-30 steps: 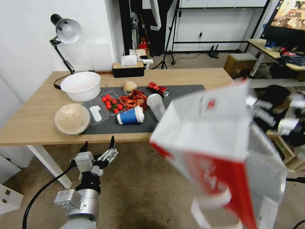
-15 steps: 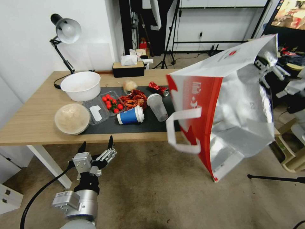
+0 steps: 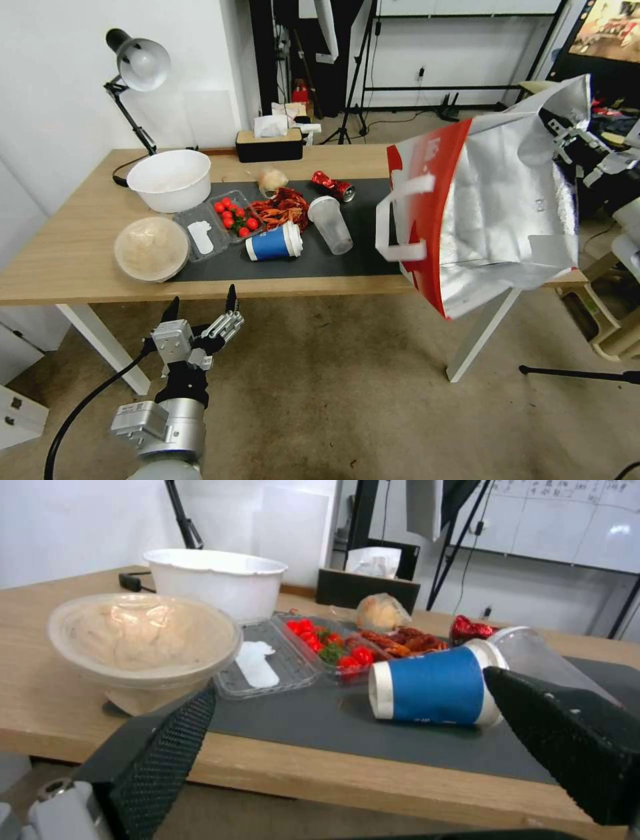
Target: Pick up the food delivery bag from the floor and place it on the table.
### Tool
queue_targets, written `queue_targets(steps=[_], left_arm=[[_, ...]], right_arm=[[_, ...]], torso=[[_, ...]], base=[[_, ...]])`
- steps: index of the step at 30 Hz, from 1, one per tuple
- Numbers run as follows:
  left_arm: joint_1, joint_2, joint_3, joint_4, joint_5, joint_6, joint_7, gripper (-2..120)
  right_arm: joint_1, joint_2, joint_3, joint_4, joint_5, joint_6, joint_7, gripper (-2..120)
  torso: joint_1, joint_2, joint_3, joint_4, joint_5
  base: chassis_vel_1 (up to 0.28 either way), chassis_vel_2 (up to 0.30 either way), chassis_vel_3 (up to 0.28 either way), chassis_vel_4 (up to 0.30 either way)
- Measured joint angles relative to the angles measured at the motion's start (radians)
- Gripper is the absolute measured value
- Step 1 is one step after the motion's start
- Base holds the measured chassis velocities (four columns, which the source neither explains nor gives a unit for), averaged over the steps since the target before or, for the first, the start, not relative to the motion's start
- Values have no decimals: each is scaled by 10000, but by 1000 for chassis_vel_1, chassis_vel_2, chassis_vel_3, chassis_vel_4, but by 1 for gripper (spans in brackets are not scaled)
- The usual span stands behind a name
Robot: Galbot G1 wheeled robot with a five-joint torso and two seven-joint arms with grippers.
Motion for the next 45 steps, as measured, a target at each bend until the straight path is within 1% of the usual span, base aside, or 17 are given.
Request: queue_targets(steps=[1,4,5,9,19,23,33,35,37,38,39,41,42,43,45], left_arm=[[0,0,0,0,0,0,0,100],[31,-12,16,3,44,-36,6,100],[31,-12,16,3,44,-36,6,100],[63,-23,22,2,69,-83,12,100],[93,-13,43,23,92,-152,34,100],[145,-19,74,49,107,-221,39,100],[244,-46,86,99,156,-392,59,100],[241,-75,95,107,166,-418,60,100],[238,-78,97,108,168,-419,60,100],[219,-91,100,118,181,-420,62,100],[217,-93,102,119,184,-420,63,100],[216,-94,102,120,186,-421,64,100],[215,-98,103,122,192,-421,68,100],[216,-101,103,122,200,-423,69,100],[218,-103,103,122,203,-424,69,100]], right_arm=[[0,0,0,0,0,0,0,0],[538,-30,-601,-440,-73,-123,147,0],[538,-30,-601,-440,-73,-123,147,0],[1255,-34,-1262,-841,-245,-288,580,0],[1845,-110,-1719,-1276,-360,-639,1116,0],[2424,-68,-2131,-1635,-419,-960,1397,0],[3086,98,-2623,-1796,-623,-1036,1620,0],[3114,129,-2658,-1794,-692,-1038,1637,4],[3116,132,-2662,-1793,-701,-1031,1630,6],[3153,137,-2687,-1789,-726,-1015,1604,14],[3174,138,-2694,-1786,-726,-1014,1575,19],[3193,138,-2705,-1785,-731,-1009,1557,21],[3270,139,-2756,-1784,-761,-1005,1546,29],[3317,138,-2795,-1785,-801,-1005,1543,35],[3329,137,-2810,-1788,-818,-1005,1530,37]], torso=[[0,0,0,0,0],[-1,-2,-1,1,1],[-1,-2,-1,1,1],[-2,-4,-2,1,0],[-4,-6,-4,-1,-1],[-3,-7,-4,0,-1],[-4,-8,-5,1,-1],[-4,-8,-5,0,0],[-4,-8,-5,0,0],[-4,-9,-5,0,-1],[-4,-8,-5,0,-1],[-4,-8,-6,0,-1],[-4,-8,-5,0,-1],[-4,-9,-6,1,-1],[-4,-8,-5,1,-1]], base=[[0,0,0,0],[0,0,0,0],[0,0,0,0],[0,0,0,0],[0,0,0,0],[0,0,0,0],[0,0,0,0],[0,0,0,0],[0,0,0,0],[0,0,0,0],[0,0,0,0],[0,0,0,0],[0,0,0,0],[0,0,0,0],[0,0,0,0]])
